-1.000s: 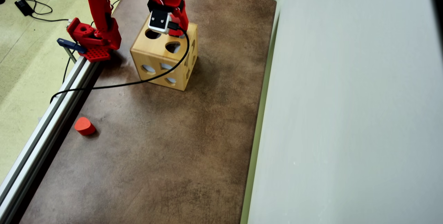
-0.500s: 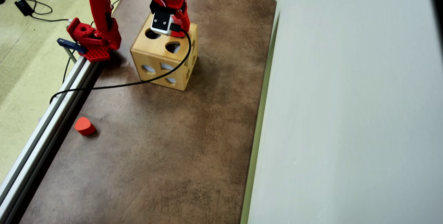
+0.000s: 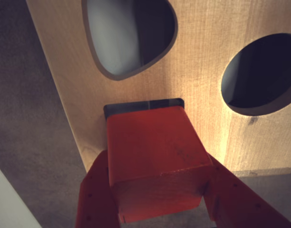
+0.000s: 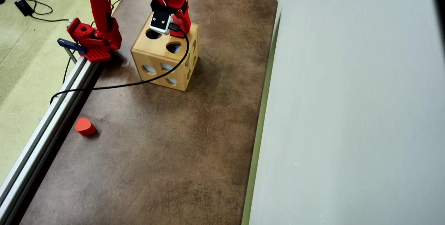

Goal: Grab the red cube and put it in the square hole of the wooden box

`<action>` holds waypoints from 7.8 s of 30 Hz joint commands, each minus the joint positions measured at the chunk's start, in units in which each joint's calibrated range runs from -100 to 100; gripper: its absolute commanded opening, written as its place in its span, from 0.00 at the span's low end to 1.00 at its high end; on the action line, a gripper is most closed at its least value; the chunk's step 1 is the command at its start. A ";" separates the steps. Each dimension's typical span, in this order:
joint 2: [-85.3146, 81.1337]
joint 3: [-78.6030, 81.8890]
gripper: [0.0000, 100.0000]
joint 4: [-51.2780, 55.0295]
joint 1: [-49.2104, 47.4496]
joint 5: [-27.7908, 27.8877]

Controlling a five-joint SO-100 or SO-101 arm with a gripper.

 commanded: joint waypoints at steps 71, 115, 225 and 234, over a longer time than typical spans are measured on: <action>-103.63 30.16 0.01 3.07 21.38 8.01; -103.89 36.15 0.03 2.83 21.38 7.81; -103.89 36.15 0.03 2.83 21.38 7.81; -103.89 36.15 0.03 2.83 21.38 7.81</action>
